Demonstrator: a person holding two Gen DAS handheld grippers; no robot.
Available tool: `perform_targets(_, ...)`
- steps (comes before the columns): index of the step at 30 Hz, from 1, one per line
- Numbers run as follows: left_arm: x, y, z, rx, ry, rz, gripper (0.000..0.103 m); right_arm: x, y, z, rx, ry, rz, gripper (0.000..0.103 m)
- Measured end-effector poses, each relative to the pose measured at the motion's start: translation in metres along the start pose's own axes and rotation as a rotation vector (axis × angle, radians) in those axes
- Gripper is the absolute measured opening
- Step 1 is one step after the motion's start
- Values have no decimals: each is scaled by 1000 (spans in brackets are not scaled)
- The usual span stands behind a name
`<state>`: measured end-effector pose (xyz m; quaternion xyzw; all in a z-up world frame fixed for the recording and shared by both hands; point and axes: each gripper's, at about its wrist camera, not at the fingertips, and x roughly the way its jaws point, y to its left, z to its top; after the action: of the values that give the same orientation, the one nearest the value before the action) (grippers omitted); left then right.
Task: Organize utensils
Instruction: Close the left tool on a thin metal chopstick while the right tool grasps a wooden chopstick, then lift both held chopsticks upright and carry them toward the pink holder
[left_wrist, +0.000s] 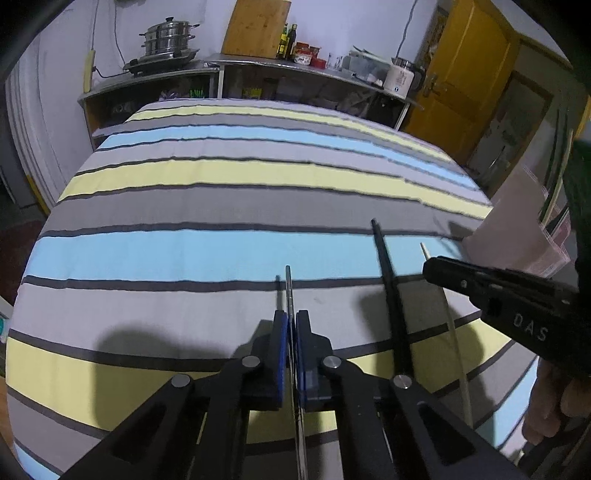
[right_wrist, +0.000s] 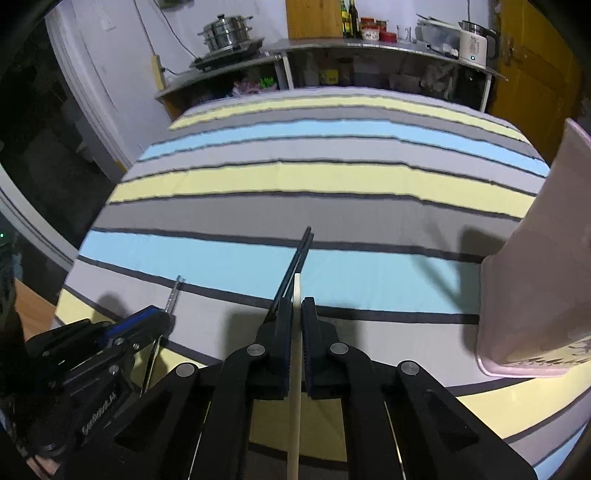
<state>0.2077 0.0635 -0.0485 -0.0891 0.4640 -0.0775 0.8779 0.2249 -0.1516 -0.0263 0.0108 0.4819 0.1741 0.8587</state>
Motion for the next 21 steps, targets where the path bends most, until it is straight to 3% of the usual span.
perform_targets(9, -44, -1, 16, -27, -60, -73, 4, -47, -4, 1, 8, -94, 48, 5)
perform_targets(21, -106, -31, 29, 44, -150, -125, 4, -114, -9, -1, 14, -218, 76, 5)
